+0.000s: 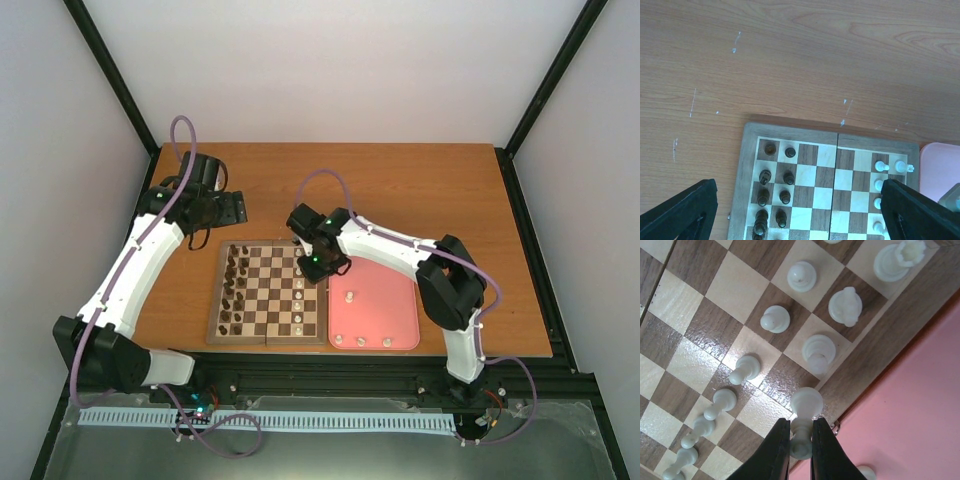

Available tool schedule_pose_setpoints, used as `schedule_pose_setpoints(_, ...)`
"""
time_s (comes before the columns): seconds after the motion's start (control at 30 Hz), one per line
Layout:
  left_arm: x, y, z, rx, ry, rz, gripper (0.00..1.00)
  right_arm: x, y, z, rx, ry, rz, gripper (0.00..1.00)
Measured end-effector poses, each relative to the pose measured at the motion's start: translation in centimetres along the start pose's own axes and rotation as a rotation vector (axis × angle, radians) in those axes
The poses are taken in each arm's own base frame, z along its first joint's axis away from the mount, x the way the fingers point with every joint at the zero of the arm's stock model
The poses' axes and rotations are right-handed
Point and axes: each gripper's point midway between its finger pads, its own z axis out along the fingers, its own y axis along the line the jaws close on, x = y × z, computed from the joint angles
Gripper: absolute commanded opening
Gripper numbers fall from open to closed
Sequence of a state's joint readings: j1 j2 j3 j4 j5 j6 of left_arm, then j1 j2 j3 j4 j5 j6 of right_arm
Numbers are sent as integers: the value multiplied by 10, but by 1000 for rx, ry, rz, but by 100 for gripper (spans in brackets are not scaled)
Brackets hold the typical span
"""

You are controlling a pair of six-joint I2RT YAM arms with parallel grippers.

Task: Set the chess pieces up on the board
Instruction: Place the chess piece on the chessboard.

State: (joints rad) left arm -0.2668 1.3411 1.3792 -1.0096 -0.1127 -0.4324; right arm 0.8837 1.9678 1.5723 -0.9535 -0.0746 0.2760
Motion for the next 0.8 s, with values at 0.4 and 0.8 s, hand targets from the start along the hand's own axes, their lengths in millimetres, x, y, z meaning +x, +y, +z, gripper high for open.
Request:
schedule_pose_setpoints(0.4,3,1,1,-3,6,8,100,-1,12,12,-8,36,-27,5)
schedule_pose_setpoints(0.8,6,3,3,-7,16,10,100,-4,9,13,14,42,-50,14)
